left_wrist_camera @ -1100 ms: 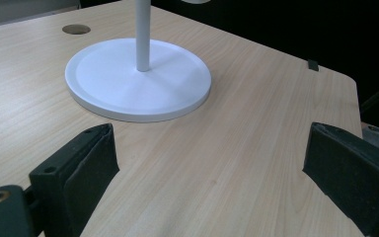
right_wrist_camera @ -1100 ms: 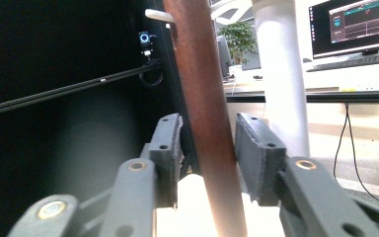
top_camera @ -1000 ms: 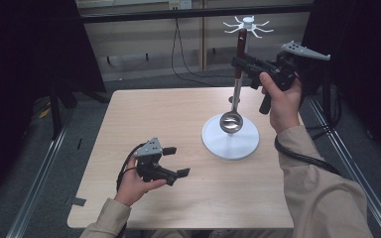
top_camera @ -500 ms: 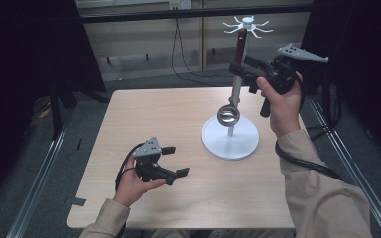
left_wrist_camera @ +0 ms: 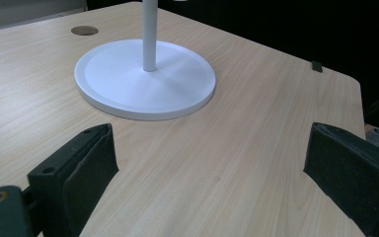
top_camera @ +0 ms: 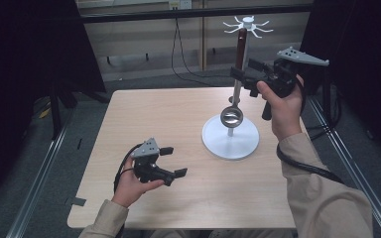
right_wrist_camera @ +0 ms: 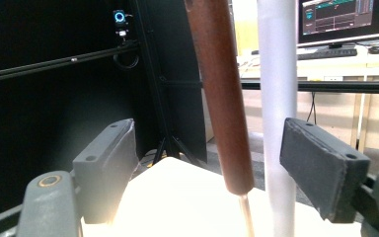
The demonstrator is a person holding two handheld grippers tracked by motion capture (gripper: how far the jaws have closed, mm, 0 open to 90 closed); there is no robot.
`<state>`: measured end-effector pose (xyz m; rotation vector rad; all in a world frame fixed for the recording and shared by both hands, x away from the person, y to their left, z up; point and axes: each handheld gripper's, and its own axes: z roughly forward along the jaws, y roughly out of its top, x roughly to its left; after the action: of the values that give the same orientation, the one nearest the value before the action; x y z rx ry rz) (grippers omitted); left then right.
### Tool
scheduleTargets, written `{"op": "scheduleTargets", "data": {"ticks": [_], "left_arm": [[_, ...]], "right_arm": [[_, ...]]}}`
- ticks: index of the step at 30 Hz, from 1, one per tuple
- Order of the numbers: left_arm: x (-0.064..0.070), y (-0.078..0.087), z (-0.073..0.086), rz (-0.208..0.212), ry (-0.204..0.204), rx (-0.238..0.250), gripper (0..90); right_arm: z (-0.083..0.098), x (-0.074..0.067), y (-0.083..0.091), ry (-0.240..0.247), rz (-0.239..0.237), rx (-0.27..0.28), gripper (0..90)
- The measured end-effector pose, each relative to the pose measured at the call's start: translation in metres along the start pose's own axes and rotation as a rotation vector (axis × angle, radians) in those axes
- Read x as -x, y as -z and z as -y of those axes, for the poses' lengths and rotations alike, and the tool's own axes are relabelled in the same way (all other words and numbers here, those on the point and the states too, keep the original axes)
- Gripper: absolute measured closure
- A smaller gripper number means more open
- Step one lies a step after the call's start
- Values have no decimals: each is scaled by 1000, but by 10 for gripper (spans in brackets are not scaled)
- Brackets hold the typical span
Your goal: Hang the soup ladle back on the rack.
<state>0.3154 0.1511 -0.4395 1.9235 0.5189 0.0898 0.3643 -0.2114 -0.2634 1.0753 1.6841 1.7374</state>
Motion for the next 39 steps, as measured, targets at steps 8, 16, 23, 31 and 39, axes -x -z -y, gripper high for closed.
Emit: {"op": "scheduleTargets", "data": {"ticks": [8,16,23,31,39], "left_arm": [[-3,-1,-1,-3,-5,-2,56],[-3,-1,0,-12,-6,-8,53],[-5,-1,2,-16,3,-9,52],[-5,-1,2,-16,3,-12,53],[-5,0,2,-19,1,-12,53]], "right_arm": [[6,-1,10,30,8,-32,184],[15,-2,16,45,16,-53,175],[24,-2,21,60,21,-68,170],[34,-6,24,77,15,-89,164],[42,-9,26,89,10,-95,160]]}}
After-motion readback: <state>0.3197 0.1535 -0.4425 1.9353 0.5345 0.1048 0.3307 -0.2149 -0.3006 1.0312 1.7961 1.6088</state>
